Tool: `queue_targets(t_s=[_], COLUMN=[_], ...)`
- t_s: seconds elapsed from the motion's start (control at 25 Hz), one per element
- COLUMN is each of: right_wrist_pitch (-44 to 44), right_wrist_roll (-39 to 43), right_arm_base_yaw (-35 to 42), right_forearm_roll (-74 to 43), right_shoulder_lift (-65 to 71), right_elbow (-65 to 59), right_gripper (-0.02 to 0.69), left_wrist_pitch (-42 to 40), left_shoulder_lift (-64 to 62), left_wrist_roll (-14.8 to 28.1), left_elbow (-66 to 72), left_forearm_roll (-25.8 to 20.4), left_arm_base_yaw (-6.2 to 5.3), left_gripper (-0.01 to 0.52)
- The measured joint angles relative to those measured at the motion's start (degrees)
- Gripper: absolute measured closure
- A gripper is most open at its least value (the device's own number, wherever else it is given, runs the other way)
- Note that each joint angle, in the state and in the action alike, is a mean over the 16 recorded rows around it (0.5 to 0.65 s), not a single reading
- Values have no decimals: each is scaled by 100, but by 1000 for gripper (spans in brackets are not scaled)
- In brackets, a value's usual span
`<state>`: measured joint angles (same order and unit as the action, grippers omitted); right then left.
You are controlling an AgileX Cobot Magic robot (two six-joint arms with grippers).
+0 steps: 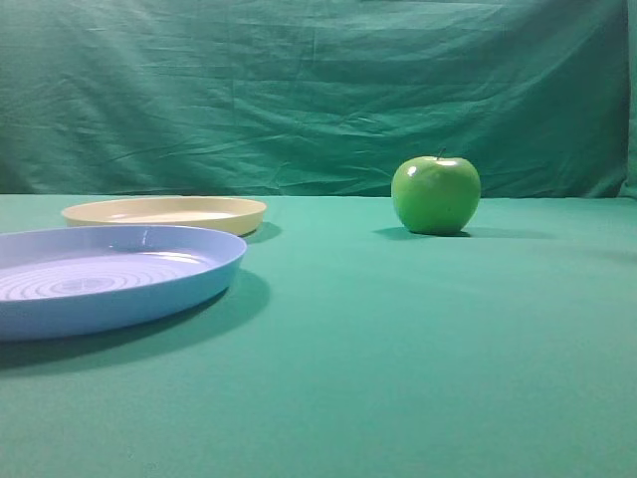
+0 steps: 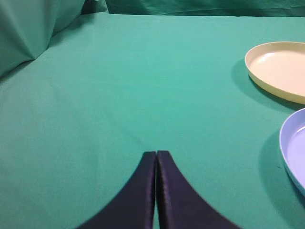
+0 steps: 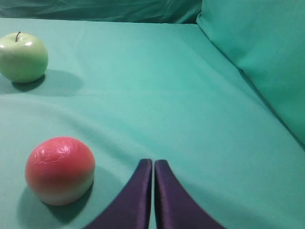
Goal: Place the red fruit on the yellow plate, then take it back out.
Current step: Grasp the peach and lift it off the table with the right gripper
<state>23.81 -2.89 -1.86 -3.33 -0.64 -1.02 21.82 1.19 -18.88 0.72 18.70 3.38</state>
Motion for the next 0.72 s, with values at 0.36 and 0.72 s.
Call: queue_targets(t_s=[0.36, 0.72], right_wrist_pitch=[0, 0], right_wrist_roll=[0, 0], right_arm_base_yaw=[0, 0], right_forearm_roll=[0, 0], right_shoulder_lift=[0, 0], right_elbow=[0, 0], right_gripper=[665, 665], left_wrist_pitch=[0, 0], left_shoulder_lift=[0, 0], left_wrist_roll=[0, 0], left_elbow=[0, 0], left_forearm_roll=[0, 0], left_arm_base_yaw=[0, 0], left_gripper=[514, 514])
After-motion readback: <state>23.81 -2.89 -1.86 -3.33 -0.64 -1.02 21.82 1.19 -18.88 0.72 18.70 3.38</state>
